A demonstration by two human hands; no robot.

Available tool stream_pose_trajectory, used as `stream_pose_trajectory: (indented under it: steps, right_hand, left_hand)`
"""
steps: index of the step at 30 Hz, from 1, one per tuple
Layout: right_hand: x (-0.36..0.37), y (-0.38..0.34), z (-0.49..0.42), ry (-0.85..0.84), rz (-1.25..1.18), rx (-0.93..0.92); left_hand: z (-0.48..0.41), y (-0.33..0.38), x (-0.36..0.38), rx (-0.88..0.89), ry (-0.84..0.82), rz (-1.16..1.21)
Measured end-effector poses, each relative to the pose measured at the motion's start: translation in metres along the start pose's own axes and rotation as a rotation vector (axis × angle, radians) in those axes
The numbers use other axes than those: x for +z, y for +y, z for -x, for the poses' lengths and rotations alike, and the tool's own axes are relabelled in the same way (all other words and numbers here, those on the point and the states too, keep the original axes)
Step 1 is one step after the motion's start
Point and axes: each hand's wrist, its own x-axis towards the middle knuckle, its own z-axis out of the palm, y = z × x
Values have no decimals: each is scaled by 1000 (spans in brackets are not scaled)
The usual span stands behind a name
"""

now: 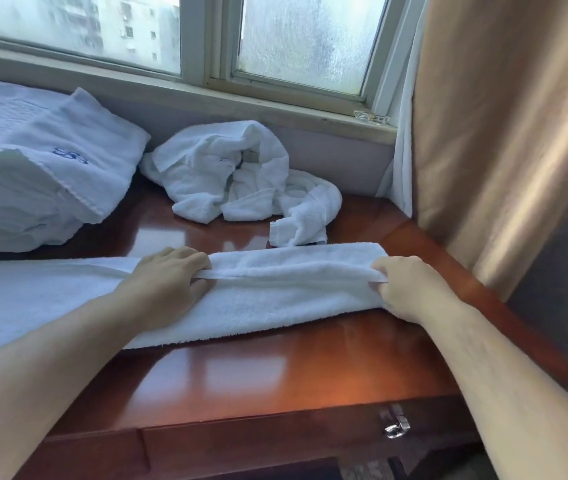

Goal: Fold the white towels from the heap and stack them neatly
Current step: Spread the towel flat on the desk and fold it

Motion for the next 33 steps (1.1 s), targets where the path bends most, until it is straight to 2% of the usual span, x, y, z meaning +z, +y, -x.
stream_pose_trajectory:
  steps: [3,5,9,12,16,19,22,27,33]
  right_hand:
    - [-19,-5,10,-214,15,-92]
    - [-30,-9,17,-294,35,-162]
    - [-40,-7,22,-306,47,-195]
    - [-44,13,19,-245,9,-48]
    - [-41,51,12,-262,-274,139]
    - [-24,61,-1,-132,-716,195]
    - [-3,53,-17,16,-880,249]
    - [22,40,-43,119,-654,311]
    - [35,34,-57,95,-364,339]
  left_hand:
    - [16,-7,-9,10,9,6]
    - [16,-1,-10,-2,26,-38]
    - [-5,45,-6,92,55,-56]
    - [-22,82,2,192,85,-85]
    - [-38,96,9,126,39,-36]
    - [-48,88,17,54,18,2]
    - [-55,78,22,27,32,16]
    - [-69,68,21,34,60,-7]
    - [-72,46,20,27,51,-97]
